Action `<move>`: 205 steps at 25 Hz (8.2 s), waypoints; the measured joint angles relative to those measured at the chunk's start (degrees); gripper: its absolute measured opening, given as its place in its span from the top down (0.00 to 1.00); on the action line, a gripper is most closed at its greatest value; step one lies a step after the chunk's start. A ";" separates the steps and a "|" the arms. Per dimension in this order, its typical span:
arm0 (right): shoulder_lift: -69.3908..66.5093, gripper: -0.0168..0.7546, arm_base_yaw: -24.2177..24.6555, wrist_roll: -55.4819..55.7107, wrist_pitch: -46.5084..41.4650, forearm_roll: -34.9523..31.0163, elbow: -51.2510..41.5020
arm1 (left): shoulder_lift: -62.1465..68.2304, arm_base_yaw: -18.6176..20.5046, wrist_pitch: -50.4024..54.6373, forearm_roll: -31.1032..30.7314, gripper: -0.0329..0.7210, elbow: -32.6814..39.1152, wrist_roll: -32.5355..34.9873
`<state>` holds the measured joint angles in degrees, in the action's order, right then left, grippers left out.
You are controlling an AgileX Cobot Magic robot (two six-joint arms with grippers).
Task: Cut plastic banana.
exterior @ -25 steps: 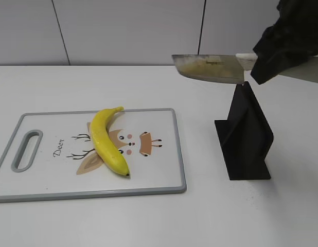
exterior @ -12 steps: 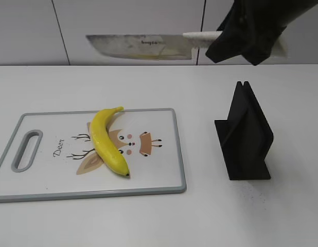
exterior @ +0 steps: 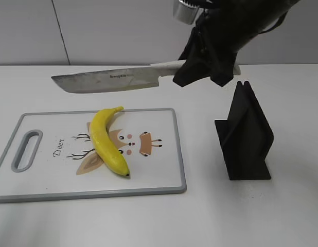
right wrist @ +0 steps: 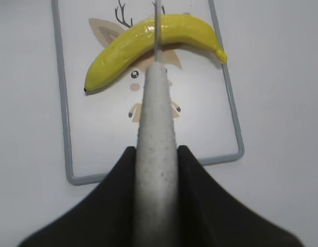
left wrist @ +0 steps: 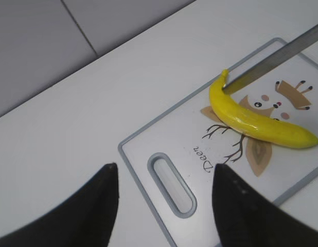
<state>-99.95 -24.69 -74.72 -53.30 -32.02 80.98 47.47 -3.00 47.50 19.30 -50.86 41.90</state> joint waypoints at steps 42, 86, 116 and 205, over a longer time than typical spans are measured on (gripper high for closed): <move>-20.81 0.74 0.00 -12.82 -9.27 -11.12 18.72 | 50.82 -9.39 13.14 8.34 0.92 -25.87 37.99; -33.82 0.72 -0.25 0.05 -8.29 1.89 19.52 | 65.86 -15.09 -8.62 7.03 0.96 -16.06 36.34; -34.89 0.74 -0.53 4.56 -16.01 5.52 29.87 | 57.77 -15.30 -9.76 7.62 0.31 -14.14 34.45; 25.86 0.75 -0.03 103.11 8.63 37.52 -28.62 | -46.57 -6.73 12.88 -22.80 0.20 21.59 -41.90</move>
<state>-74.09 -24.72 28.39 -44.67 5.49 52.36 0.90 -9.73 60.39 -3.50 -29.27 0.00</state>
